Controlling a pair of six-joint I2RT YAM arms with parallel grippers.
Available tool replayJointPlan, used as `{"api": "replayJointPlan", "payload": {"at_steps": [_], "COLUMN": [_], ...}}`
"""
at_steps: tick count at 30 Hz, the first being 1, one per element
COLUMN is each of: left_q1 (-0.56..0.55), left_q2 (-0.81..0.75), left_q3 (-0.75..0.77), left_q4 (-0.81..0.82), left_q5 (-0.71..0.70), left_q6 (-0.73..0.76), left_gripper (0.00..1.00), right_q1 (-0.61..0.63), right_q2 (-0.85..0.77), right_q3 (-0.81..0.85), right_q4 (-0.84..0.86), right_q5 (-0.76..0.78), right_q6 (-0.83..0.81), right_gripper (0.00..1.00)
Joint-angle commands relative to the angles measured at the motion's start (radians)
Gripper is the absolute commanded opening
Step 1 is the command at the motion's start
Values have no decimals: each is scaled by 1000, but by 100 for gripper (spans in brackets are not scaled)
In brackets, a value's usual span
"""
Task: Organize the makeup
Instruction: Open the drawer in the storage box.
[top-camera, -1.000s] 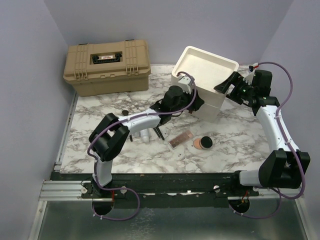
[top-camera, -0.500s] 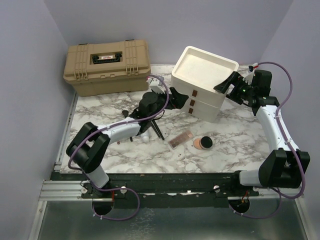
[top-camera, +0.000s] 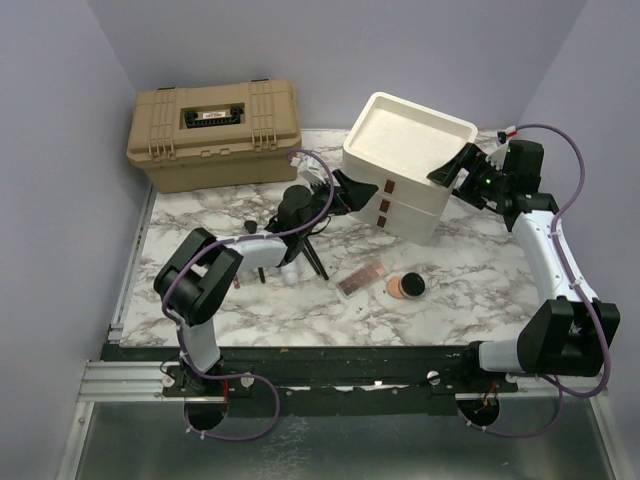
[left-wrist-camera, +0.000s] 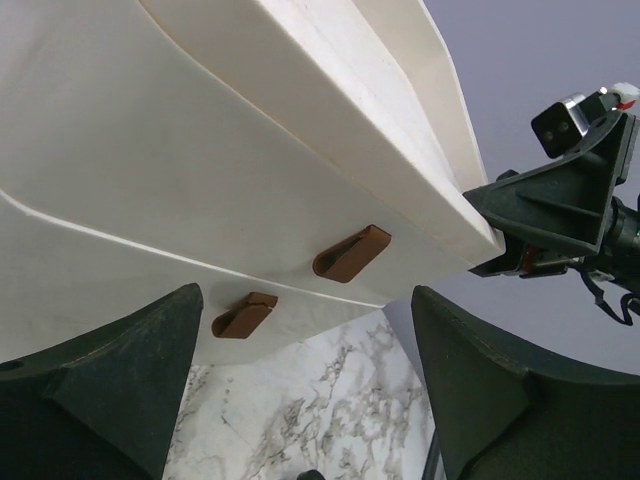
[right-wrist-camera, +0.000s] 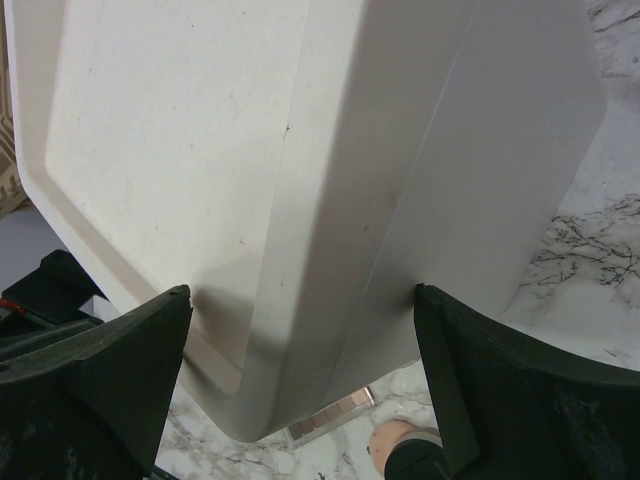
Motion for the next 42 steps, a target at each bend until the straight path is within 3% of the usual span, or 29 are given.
{"api": "replayJointPlan", "payload": {"at_steps": [1,9,19,23,39,42], "left_q1": [-7,-13,-33,-31,-38,-37], "left_q2": [79,165,180,217,223,258], "left_q3": [51,133,89,124,213,269], "left_q4": [172,214,226,224,125,110], "left_q5": [78,110,110,162,142,146], "left_q6": [-106,-167,-206,-216,-161,-162], "left_gripper": [84,70,64,49,52,37], "right_q1": [37,37,37,37,37,37], "right_q2": [35,51,74,77,83,88], "right_q3": [-51,-42,-17,-16,-26,-31], "right_q4": [-112,-116,-125,-117,-111,-108], "right_q5": [-28,-32,-34,-43,-53,-56], "right_q6": [-27,-40,-46,-40,-48,-46], "right_gripper": [93,93,93,93,93,93]}}
